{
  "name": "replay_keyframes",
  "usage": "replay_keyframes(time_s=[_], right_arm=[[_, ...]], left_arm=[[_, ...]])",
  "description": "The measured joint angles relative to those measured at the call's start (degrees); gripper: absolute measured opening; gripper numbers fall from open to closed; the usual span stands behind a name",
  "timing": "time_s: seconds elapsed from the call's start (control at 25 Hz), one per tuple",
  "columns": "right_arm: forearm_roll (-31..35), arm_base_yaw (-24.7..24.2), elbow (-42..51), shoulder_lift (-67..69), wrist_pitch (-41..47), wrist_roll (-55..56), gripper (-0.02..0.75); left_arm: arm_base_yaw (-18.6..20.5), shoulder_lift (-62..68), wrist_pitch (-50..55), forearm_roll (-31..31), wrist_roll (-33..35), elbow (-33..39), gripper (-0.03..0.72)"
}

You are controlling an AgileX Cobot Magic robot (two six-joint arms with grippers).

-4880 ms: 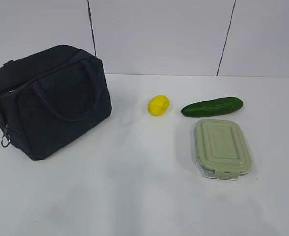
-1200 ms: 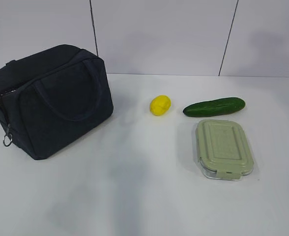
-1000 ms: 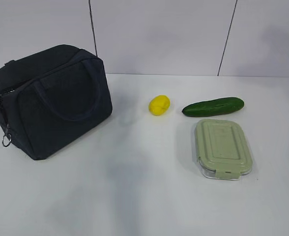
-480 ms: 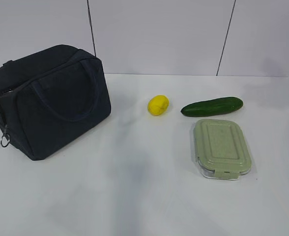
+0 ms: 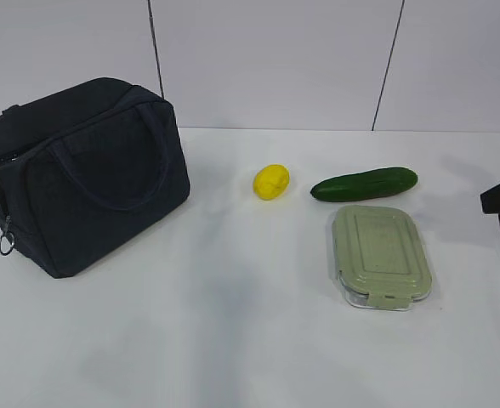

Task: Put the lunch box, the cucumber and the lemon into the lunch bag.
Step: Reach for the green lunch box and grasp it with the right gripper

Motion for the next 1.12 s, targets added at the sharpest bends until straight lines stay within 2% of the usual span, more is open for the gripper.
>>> replay_keyframes(time_s=[0.24,0.4,0.56,0.68,1.12], right_arm=[[3.6,0.0,5.3,-0.3,-0.5,-9.6,0.406],[4.1,-0.1,5.3,1.4,-0.7,-10.0,0.419],[4.1,-0.4,5.3,6.4,-1.0,-7.8,0.559],[5.0,-0.4,5.2,9.2,-1.2,-8.8,0.609],[10.3,-0.4,-1.0,18.9,-1.7,-10.6,0.609]], left_arm=[[0.0,0.0,0.0,0.0,0.0,0.0,0.340],[0.0,0.0,0.0,0.0,0.0,0.0,0.340],[0.0,0.0,0.0,0.0,0.0,0.0,0.340],[0.0,0.0,0.0,0.0,0.0,0.0,0.340],[0.0,0.0,0.0,0.0,0.0,0.0,0.340]])
